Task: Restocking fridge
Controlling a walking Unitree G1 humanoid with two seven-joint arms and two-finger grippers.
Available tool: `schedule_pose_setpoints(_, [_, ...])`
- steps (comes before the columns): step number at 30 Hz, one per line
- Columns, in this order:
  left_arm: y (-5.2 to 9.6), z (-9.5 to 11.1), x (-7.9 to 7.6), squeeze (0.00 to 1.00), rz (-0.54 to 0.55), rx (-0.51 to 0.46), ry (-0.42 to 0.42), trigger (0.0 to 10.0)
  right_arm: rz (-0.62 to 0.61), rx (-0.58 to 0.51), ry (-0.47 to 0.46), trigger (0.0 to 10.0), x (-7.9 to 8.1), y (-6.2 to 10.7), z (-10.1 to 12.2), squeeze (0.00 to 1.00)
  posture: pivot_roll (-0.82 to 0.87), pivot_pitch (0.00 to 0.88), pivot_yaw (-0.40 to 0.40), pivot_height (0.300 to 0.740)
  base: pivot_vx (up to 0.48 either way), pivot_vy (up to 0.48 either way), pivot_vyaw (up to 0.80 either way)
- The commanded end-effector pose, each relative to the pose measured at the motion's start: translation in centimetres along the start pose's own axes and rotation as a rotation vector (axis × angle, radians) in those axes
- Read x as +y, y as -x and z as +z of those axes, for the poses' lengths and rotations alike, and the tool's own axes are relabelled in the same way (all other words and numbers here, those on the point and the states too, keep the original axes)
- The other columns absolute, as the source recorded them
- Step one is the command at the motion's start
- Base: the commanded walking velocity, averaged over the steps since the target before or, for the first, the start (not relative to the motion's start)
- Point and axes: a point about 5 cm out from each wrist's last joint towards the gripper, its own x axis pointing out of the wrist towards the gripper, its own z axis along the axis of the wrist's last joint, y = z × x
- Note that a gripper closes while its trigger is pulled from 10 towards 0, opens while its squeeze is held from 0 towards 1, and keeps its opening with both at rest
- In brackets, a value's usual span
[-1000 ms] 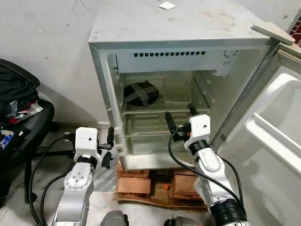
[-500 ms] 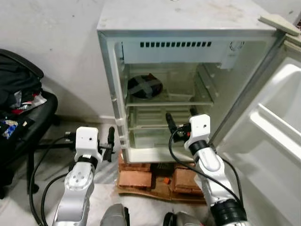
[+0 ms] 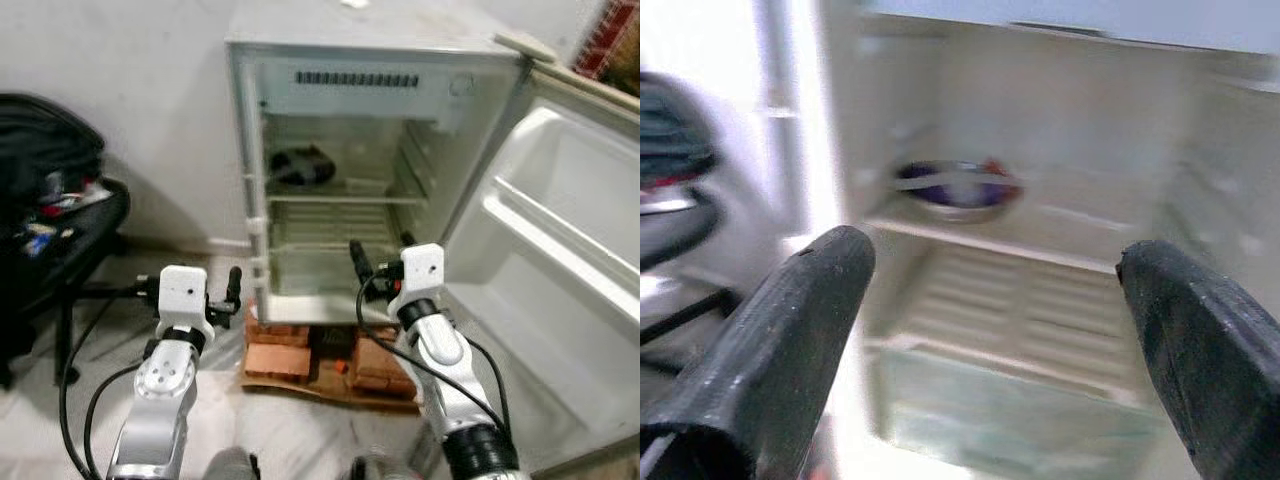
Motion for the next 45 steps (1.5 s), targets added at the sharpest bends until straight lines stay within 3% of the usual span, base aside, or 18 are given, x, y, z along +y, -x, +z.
schedule_pose_setpoints(1, [-0.02,-0.58,-0.03,0.00,0.003,0.029,0.014,10.0,-0.013,0.009,0.004,10.0,-0.41,-0.22,0.02,0.00,0.10,0.052,-0.027,0.740,-0.379,0.000,0.00])
schedule_pose_setpoints(21, [-0.60,-0.04,-0.15,0.00,-0.010,-0.004,-0.010,10.0,-0.004,0.000,0.014,10.0,-0.26,-0.51,0.17,0.00,0.11,0.032,-0.015,0.740,-0.339,0.000,0.00])
schedule_pose_setpoints(29, [-0.69,-0.12,-0.11,0.00,0.002,0.003,-0.007,10.0,0.007,-0.004,0.022,10.0,-0.17,-0.68,0.28,0.00,0.10,0.035,-0.013,0.740,0.000,0.000,0.00])
schedule_pose_setpoints(45, [-0.42,-0.15,0.05,0.00,0.000,-0.001,-0.044,10.0,0.007,-0.002,0.017,10.0,0.06,-1.06,0.30,0.00,0.11,0.050,-0.016,0.740,0.031,-0.409,0.00])
